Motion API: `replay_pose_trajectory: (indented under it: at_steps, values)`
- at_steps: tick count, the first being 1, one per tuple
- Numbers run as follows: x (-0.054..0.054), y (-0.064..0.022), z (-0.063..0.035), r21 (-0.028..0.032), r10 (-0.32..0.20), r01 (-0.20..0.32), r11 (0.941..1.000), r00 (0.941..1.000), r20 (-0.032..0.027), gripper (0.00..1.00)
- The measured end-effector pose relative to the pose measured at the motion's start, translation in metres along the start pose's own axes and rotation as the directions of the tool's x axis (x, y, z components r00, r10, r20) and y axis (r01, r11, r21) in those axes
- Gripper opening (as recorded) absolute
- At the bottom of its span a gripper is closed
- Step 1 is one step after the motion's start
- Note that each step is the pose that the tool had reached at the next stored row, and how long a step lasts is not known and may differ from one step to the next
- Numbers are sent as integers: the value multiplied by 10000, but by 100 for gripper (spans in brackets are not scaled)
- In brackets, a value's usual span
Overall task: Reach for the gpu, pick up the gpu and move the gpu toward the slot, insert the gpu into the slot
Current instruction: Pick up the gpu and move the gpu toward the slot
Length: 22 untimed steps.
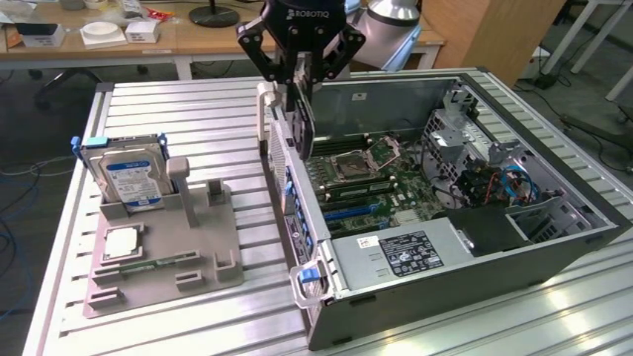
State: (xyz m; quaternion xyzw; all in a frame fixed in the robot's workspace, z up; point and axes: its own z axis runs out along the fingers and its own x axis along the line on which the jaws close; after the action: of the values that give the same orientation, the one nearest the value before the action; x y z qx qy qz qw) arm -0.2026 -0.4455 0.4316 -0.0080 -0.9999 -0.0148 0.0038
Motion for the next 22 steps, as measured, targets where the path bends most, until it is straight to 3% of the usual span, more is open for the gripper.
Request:
replay_pose_trajectory:
  at_steps: [22]
  values:
    - [-558,8,18,1,-66,66,10000,10000,-3,26]
